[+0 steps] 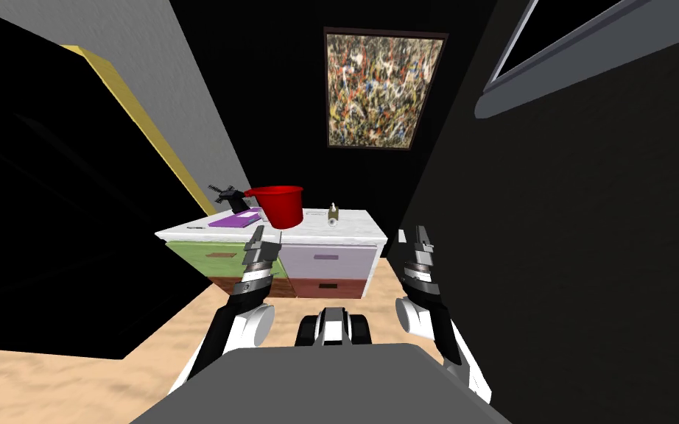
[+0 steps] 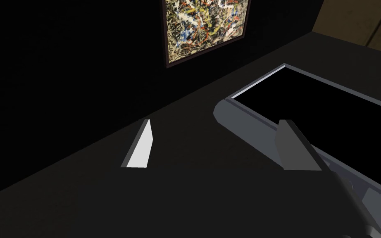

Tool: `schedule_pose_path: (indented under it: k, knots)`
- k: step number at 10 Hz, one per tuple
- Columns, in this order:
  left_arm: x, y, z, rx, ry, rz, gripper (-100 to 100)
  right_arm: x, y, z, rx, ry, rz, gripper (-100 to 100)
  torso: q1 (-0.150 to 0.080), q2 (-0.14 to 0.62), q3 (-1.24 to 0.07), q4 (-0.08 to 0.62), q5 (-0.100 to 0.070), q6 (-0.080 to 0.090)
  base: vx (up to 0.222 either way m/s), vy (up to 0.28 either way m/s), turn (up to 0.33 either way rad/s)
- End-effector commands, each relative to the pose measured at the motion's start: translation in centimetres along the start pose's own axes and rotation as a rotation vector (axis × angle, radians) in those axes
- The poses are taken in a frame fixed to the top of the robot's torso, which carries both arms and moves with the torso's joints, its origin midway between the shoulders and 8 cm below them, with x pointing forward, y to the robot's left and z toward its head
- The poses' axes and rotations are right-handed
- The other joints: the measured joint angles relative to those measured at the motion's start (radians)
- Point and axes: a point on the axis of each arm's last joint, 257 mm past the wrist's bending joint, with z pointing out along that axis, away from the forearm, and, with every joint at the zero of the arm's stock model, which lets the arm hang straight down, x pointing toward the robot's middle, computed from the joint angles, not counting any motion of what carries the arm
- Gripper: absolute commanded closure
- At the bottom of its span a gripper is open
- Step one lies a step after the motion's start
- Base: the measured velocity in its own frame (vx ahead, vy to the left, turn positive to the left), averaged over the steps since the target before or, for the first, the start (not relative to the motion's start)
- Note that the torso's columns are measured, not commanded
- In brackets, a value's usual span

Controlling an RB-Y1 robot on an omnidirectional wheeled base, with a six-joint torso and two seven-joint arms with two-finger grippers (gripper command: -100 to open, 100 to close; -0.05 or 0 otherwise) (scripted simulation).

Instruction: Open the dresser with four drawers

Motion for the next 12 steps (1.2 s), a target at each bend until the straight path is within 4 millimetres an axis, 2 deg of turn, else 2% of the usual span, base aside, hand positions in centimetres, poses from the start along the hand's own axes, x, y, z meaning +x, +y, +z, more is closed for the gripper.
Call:
schedule_pose_path:
  k: [1, 5, 12]
  knots:
    - [0.5, 1.1, -0.3, -0.028, 0.057, 0.031, -100, 0.0, 0.0, 0.0, 0.001, 0.000, 0.000, 0, 0.000, 0.034, -0.069, 0.033, 0.000, 0.000, 0.001, -0.010, -0.005]
    - [0.5, 4.1, -1.0, -0.087, 0.114, 0.067, -100, 0.0, 0.0, 0.0, 0.001, 0.000, 0.000, 0, 0.000, 0.046, -0.094, 0.047, 0.000, 0.000, 0.001, -0.018, -0.008]
    - [-1.1, 10.5, -3.0, -0.195, 0.118, 0.084, -100, 0.0, 0.0, 0.0, 0.001, 0.000, 0.000, 0, 0.000, 0.047, -0.094, 0.047, 0.000, 0.000, 0.002, -0.027, -0.012]
